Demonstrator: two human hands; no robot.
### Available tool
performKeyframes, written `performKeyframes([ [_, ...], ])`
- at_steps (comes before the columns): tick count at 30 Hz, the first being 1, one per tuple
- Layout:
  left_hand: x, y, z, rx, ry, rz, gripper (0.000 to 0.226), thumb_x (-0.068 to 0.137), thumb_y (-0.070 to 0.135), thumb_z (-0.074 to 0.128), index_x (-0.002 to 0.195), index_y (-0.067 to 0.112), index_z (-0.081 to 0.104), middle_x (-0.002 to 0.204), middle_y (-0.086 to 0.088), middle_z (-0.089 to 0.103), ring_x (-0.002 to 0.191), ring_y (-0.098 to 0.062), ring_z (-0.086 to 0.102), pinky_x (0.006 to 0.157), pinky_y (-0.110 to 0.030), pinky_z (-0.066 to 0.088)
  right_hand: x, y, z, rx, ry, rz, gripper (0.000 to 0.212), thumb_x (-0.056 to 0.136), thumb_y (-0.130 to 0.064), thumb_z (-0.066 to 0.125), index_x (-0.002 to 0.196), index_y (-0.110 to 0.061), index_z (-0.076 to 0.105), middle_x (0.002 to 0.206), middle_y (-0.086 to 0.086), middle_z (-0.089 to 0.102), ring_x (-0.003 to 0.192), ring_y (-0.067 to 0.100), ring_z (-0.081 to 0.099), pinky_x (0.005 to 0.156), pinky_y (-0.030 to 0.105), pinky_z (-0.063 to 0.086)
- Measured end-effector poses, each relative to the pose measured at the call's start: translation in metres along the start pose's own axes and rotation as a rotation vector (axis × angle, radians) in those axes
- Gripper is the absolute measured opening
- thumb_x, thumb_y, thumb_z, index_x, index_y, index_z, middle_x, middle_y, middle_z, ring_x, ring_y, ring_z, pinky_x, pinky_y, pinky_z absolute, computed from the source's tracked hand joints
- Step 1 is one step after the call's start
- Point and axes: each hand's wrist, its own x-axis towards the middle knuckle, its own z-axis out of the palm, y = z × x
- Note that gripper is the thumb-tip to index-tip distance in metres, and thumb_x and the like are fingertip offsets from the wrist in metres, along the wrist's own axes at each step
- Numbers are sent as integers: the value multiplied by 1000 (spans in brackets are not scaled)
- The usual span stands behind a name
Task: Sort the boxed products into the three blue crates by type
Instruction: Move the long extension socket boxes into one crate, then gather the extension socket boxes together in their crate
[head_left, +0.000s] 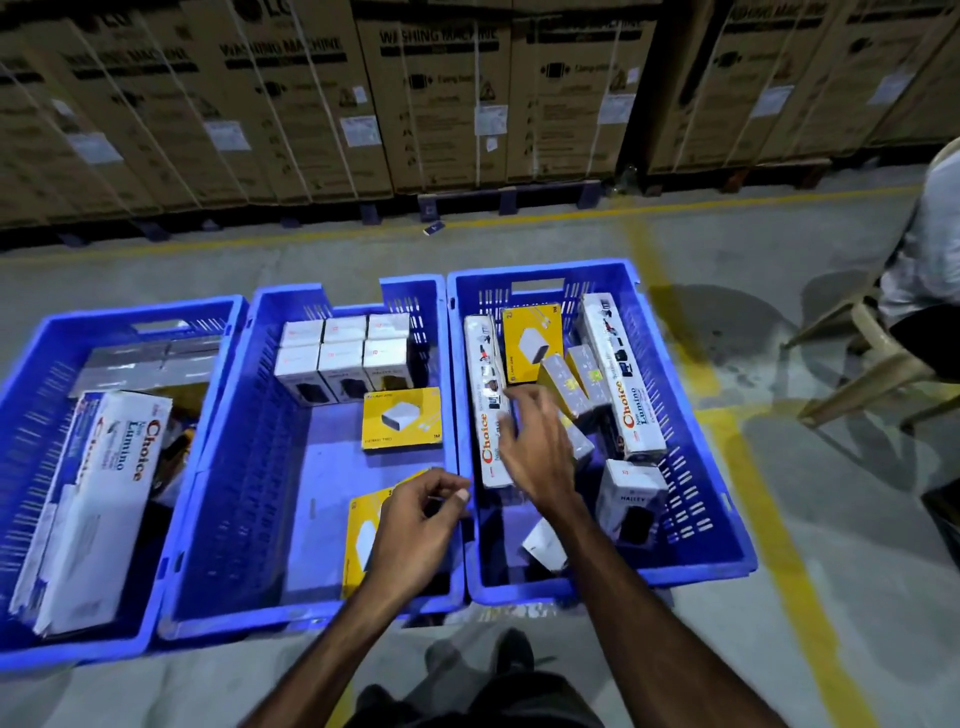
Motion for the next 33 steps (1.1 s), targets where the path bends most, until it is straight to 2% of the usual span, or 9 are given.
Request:
performKeyframes([
  [4,-3,-9,-7,-11,-19,29,18,94,20,70,88,35,77,88,8,78,87,-18,77,89,-52,60,-8,38,-23,-157,191,-2,30,93,-20,60,121,-12,67,119,10,58,101,26,60,82,35,54],
  [6,-4,-16,-10,3,-39,42,19,96,19,70,90,36,77,90,9,78,90,-17,77,89,-52,59,-13,56,-31,-224,228,14,32,88,-16,66,119,-9,66,115,13,57,101,30,57,79,39,54],
  [11,-7,-21,-14,-6,-56,60,20,98,14,71,95,33,77,93,9,79,94,-16,76,91,-49,60,-13,79,-41,-340,51,28,56,80,-34,78,129,-15,58,124,13,51,110,34,54,80,46,54],
  [14,-14,-26,-20,-6,-87,66,20,98,12,72,95,31,78,92,7,78,92,-16,75,86,-42,60,-11,79,-41,-407,-1,1,65,78,-47,81,131,-17,57,131,14,50,118,36,53,83,51,53],
  [18,-21,-35,-36,17,-88,70,11,95,15,75,99,25,79,89,6,78,91,-15,73,79,-31,59,7,67,-43,-427,-116,36,66,80,-55,75,134,-27,52,147,12,41,135,33,42,101,55,42],
  [21,-25,-48,-51,38,-37,40,10,95,16,76,97,26,79,94,5,79,91,-13,73,80,-40,59,29,58,-45,-518,-260,77,69,80,-59,74,139,-33,50,156,11,32,142,33,33,109,58,34],
  [24,-31,-58,-64,38,2,29,10,96,14,74,97,23,79,93,2,79,87,-17,73,78,-42,59,41,51,-41,-651,-326,67,70,80,-63,73,140,-32,56,154,12,35,139,35,35,107,56,35],
  [28,-39,-62,-72,39,46,37,15,96,8,73,95,23,78,92,11,79,89,-8,74,81,-36,59,42,47,-35,-760,-288,44,66,81,-70,67,133,-31,63,150,13,39,135,35,37,105,55,37],
  [33,-37,-61,-68,25,54,40,16,96,9,73,95,25,78,93,10,79,88,-11,74,79,-40,59,38,38,-27,-818,-313,49,66,80,-76,58,114,-21,71,137,13,52,132,37,39,105,55,34],
])
